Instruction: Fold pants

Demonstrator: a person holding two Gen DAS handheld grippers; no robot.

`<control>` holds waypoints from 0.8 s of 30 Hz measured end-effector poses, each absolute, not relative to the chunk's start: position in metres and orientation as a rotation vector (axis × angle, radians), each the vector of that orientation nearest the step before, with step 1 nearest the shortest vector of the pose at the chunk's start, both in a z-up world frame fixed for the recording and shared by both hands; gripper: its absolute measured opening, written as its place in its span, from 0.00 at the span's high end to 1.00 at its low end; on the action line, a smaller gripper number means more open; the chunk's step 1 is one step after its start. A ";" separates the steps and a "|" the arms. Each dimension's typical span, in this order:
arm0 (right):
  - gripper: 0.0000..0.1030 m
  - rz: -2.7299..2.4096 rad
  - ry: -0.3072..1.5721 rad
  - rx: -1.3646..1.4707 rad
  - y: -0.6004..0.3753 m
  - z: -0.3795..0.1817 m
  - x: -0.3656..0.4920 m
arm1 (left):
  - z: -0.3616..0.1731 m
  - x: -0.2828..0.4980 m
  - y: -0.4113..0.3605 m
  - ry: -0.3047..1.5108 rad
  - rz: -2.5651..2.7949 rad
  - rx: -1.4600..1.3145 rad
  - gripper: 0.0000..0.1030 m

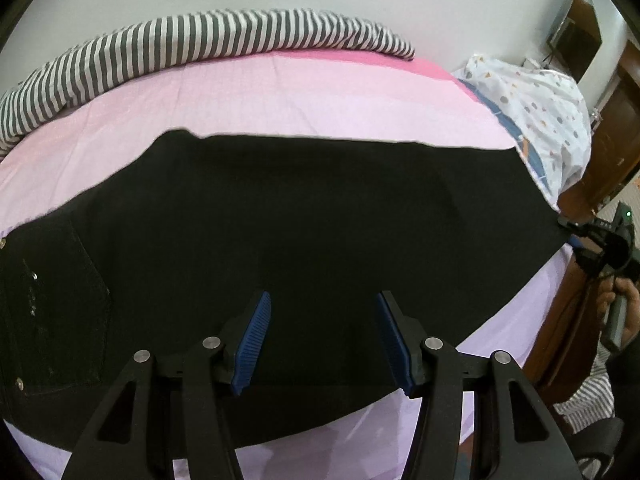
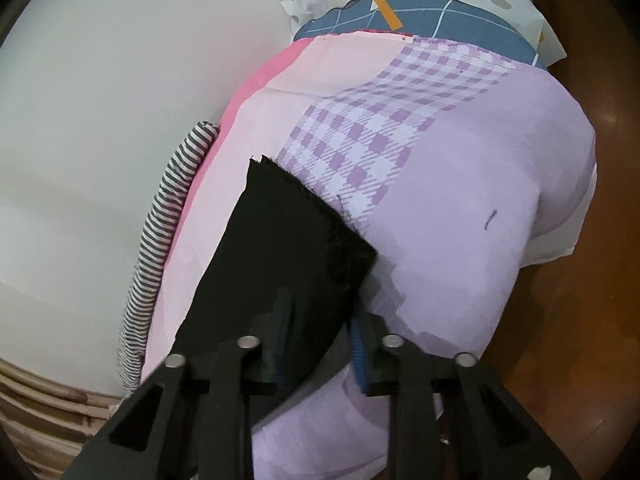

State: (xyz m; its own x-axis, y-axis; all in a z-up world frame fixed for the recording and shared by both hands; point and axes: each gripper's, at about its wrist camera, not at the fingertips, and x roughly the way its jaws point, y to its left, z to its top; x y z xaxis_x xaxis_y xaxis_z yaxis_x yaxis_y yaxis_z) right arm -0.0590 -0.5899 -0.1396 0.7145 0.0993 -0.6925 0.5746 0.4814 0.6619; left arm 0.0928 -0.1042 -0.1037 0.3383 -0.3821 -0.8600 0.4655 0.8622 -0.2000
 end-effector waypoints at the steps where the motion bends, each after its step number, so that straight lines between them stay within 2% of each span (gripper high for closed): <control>1: 0.90 -0.330 0.751 1.045 -0.591 -0.140 -0.058 | -0.108 0.094 -0.104 1.109 -0.551 0.083 0.46; 6: 0.93 -0.321 0.731 1.041 -0.586 -0.129 -0.055 | -0.116 0.097 -0.096 1.134 -0.521 0.060 0.46; 13: 0.93 -0.192 0.682 0.991 -0.555 -0.082 -0.026 | -0.093 0.102 -0.069 1.088 -0.546 -0.083 0.46; 19: 0.93 0.008 0.724 0.891 -0.482 -0.045 0.034 | -0.072 0.103 -0.033 1.037 -0.518 -0.175 0.45; 24: 0.93 0.168 0.788 0.821 -0.412 -0.037 0.080 | -0.057 0.102 0.000 0.996 -0.484 -0.231 0.43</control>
